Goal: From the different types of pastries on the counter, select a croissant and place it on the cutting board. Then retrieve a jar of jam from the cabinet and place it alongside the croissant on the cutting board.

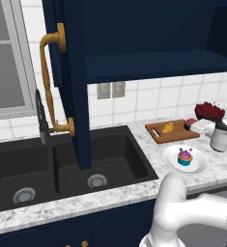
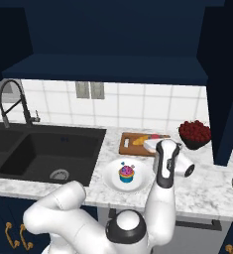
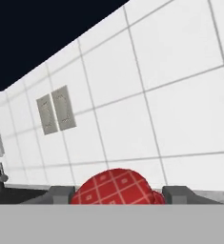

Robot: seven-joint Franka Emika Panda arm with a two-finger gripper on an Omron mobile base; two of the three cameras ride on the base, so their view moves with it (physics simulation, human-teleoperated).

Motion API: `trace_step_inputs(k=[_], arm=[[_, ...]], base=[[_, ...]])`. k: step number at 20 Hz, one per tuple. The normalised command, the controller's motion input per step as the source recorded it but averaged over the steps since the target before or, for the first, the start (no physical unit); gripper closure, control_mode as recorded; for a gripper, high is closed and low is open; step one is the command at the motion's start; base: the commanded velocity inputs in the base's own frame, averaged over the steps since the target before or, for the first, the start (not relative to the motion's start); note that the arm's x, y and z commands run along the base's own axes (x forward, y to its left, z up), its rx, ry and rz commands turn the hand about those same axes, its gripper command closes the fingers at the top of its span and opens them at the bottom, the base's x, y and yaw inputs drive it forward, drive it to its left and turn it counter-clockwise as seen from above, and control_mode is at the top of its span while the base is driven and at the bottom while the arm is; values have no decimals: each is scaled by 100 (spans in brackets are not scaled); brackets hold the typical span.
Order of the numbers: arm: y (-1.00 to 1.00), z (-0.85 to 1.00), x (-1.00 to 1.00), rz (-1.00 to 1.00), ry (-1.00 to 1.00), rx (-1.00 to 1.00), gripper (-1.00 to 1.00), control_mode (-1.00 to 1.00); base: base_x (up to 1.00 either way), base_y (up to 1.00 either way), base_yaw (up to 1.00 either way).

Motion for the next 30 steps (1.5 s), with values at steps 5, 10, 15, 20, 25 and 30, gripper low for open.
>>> trace_step_inputs(k=[5,10,15,20,25,30], arm=[[0,0,2,0,1,0,100,-100],[15,0,32,-1,18,-1,100,-100],[7,-5,11,0,6,-1,100,-100],[-1,-34,0,0,-9,-2,100,-100],[0,-52,0,0,-11,-7,100,-100],[-3,3,23,0,2,0,100,-100]], base=[[0,0,0],[0,0,0],[0,0,0],[0,0,0],[0,0,0],[0,0,0]])
